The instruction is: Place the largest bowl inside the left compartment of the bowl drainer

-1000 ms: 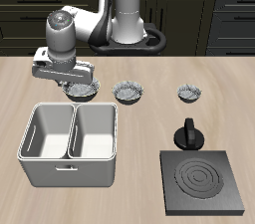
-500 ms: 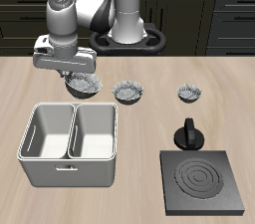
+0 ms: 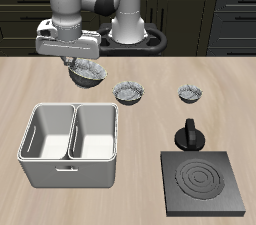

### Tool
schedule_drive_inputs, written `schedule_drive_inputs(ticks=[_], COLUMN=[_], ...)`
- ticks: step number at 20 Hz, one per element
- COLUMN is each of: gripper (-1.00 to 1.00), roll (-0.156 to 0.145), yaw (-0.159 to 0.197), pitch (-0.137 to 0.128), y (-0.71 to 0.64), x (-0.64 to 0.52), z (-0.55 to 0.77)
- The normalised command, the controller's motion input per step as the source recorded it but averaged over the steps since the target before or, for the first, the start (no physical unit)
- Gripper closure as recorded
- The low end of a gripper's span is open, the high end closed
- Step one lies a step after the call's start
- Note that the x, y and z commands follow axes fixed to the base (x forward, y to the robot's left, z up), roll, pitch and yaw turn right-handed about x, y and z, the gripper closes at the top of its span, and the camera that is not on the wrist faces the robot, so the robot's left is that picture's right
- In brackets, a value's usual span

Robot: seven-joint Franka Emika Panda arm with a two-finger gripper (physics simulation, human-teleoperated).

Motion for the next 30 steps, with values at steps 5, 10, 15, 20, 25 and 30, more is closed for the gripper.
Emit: schedule_drive_inputs(ticks=[5,10,15,20,25,30], gripper=[1.0,1.0,1.0,1.0,1.0,1.0], roll=[0.0,-0.02,0.01,0.004,-0.015,-0.03], yaw=[0.038,0.028,0.005,0.01,0.005,-0.029], pitch=[-0.037,-0.076,-0.056,-0.029,-0.002,0.0], y=[0.14,0.07,0.11,0.04,-0.05,-0.07], x=[0.04,0.01,0.0,0.01,0.12,0.26], z=[0.47,0.51,0.46,0.24,0.11,0.23])
